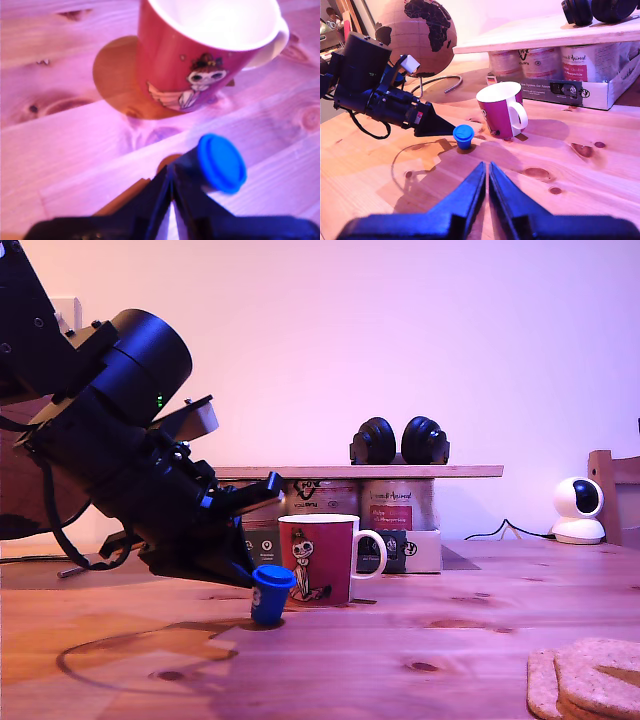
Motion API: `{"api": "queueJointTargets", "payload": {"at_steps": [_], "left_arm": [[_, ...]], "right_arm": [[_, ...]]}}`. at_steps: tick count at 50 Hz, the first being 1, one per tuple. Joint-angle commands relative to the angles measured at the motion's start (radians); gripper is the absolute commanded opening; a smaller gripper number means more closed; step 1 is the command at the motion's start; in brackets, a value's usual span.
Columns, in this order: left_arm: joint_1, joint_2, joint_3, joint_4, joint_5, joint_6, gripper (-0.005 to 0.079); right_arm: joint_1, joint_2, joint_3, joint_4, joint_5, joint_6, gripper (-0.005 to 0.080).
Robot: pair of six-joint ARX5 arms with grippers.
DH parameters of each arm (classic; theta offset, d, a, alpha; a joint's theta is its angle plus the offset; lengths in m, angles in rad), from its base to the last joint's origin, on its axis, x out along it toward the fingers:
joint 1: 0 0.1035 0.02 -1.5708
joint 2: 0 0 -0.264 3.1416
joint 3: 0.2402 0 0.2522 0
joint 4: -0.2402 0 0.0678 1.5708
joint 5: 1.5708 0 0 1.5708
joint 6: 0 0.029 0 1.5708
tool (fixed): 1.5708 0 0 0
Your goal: Slide the blue coffee capsule to the right
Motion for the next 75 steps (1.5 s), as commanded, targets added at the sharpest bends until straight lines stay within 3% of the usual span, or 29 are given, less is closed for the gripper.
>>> {"api": "queueJointTargets", "payload": {"at_steps": [1,17,41,59,75], "left_arm": [[-0.003,0.005,-0.003,-0.007,0.001,-0.003,-0.0019],[0.025,0.005,-0.003,-0.028,-0.002,0.008,-0.0019],[0.039,-0.022,-0.003,-0.04,0.08,0.01,-0.0019],[0.093,-0.236,-0.003,-0.157,0.079,0.089,-0.0019],[0.213,-0.439,-0.003,-0.359,0.066,0.195,-0.0019]], "right_arm": [[0.005,-0.006,-0.005,0.004,-0.001,0.0,-0.0012],[0.005,-0.006,-0.005,0.004,-0.002,0.001,-0.0012],[0.004,-0.006,-0.005,0.003,0.034,0.0,-0.0012],[0.004,-0.006,-0.005,0.002,0.072,-0.001,-0.0012],[0.004,-0.006,-0.005,0.003,0.163,-0.007,-0.0012]]}}
